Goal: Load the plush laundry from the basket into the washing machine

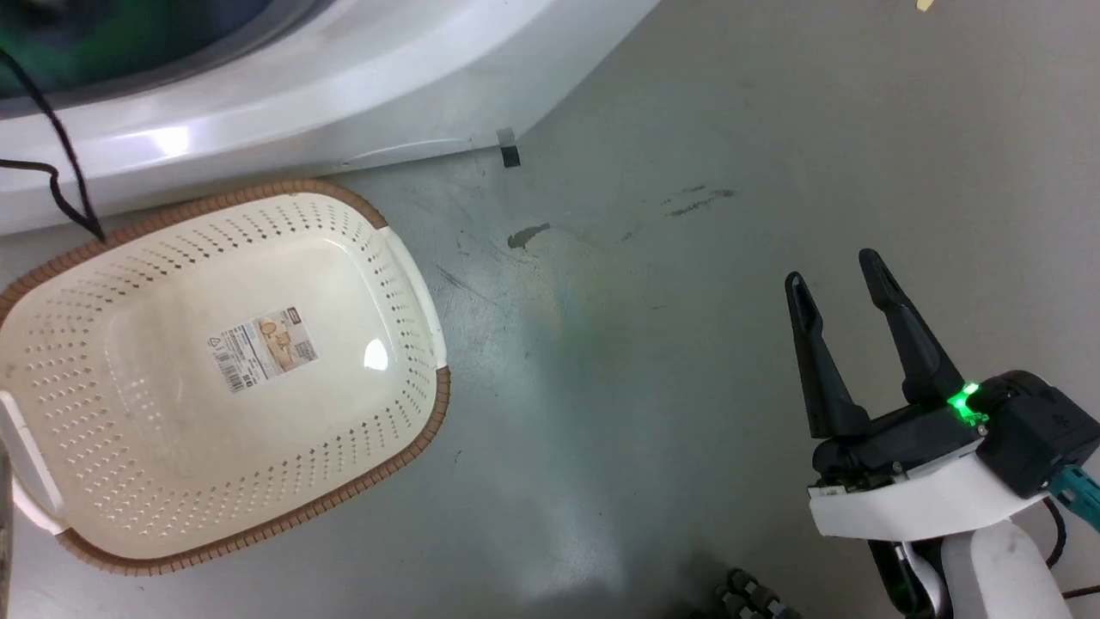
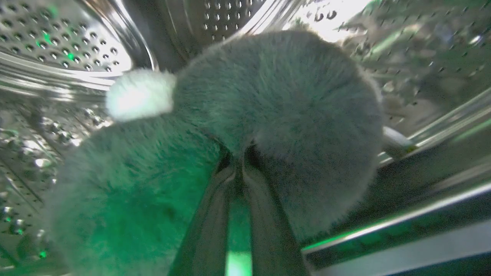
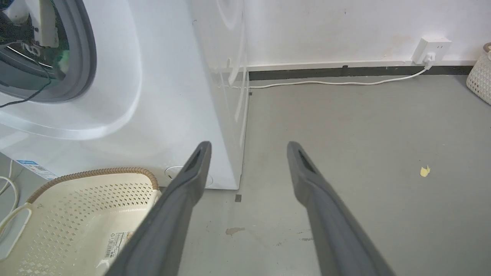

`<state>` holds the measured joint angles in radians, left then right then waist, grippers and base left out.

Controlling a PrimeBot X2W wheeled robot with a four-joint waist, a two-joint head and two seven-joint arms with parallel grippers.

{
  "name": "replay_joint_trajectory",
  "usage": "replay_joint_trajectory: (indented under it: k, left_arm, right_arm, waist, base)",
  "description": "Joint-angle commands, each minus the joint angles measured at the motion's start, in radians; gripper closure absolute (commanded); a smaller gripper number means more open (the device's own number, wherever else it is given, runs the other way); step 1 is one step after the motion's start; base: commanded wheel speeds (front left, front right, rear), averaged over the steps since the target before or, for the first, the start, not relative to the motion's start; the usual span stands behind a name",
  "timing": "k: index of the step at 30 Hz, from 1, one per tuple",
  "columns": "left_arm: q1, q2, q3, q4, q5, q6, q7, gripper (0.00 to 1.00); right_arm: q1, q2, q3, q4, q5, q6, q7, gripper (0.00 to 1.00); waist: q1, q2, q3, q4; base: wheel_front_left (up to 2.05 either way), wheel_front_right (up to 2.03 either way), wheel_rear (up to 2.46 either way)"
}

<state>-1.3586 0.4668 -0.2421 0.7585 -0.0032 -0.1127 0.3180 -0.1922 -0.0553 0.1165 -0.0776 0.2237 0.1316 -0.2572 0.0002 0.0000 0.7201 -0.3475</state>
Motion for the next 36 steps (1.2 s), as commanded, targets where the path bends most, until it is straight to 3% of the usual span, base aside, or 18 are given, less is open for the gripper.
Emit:
replay_joint_trajectory:
  k: [1, 8, 9, 10, 11, 20, 24, 28, 31, 36]
  left_arm:
    - [-0.006, 0.006, -0.008, 0.038, -0.011, -0.008, 0.021, 1.00]
    - [-0.025, -0.013, -0.029, 0.115, -0.030, -0.011, -0.032, 1.00]
    - [-0.024, -0.018, -0.031, 0.125, -0.032, -0.011, -0.043, 0.95]
    - [-0.021, -0.023, -0.032, 0.133, -0.034, -0.007, -0.058, 0.06]
    - [-0.017, -0.030, -0.030, 0.141, -0.040, -0.002, -0.073, 0.00]
    - [0.080, -0.087, -0.016, 0.191, -0.092, 0.018, -0.248, 0.00]
    - [0.196, -0.146, 0.009, 0.183, -0.140, 0.052, -0.425, 0.00]
    - [0.273, -0.187, 0.030, 0.165, -0.179, 0.059, -0.514, 0.00]
    - [0.403, -0.227, 0.046, 0.094, -0.211, 0.070, -0.568, 0.00]
    - [0.577, -0.249, 0.076, -0.059, -0.236, 0.084, -0.579, 0.00]
  right_arm:
    - [-0.015, 0.004, 0.000, -0.001, 0.008, -0.001, -0.005, 0.00]
    - [-0.023, 0.005, -0.013, 0.001, 0.003, -0.001, -0.005, 0.00]
    - [-0.024, 0.005, -0.014, 0.001, 0.001, -0.001, -0.005, 0.00]
    - [-0.025, 0.005, -0.017, 0.002, -0.001, -0.001, -0.005, 0.00]
    - [-0.025, 0.005, -0.019, 0.003, -0.004, -0.001, -0.005, 0.00]
    - [-0.004, -0.009, -0.042, 0.005, -0.039, -0.001, -0.005, 0.00]
    - [0.034, -0.028, -0.069, 0.013, -0.065, -0.001, -0.005, 0.00]
    - [0.058, -0.037, -0.073, 0.019, -0.082, -0.001, -0.005, 0.00]
    - [0.091, -0.044, -0.072, 0.026, -0.099, -0.001, -0.005, 0.00]
    - [0.124, -0.043, -0.068, 0.034, -0.115, -0.001, -0.005, 0.00]
  waist:
    - [-0.0002, 0.0000, 0.008, 0.000]
    - [-0.0002, 0.0000, 0.000, 0.019]
    - [-0.0002, 0.0000, -0.005, 0.023]
    - [-0.0002, 0.0000, -0.014, 0.028]
    - [-0.0002, 0.0000, -0.024, 0.032]
    - [-0.0002, 0.0000, -0.162, 0.083]
    - [-0.0002, 0.0000, -0.282, 0.136]
    - [-0.0002, 0.0000, -0.349, 0.168]
    - [-0.0002, 0.0000, -0.434, 0.205]
    - [-0.0002, 0.0000, -0.510, 0.230]
  base:
    - [0.00, 0.00, 0.00]
    - [0.00, 0.00, 0.00]
    - [0.00, 0.00, 0.00]
    - [0.00, 0.00, 0.00]
    - [0.00, 0.00, 0.00]
    - [0.00, 0.00, 0.00]
    - [0.00, 0.00, 0.00]
    - [0.00, 0.00, 0.00]
    - [0.00, 0.00, 0.00]
    - [0.00, 0.00, 0.00]
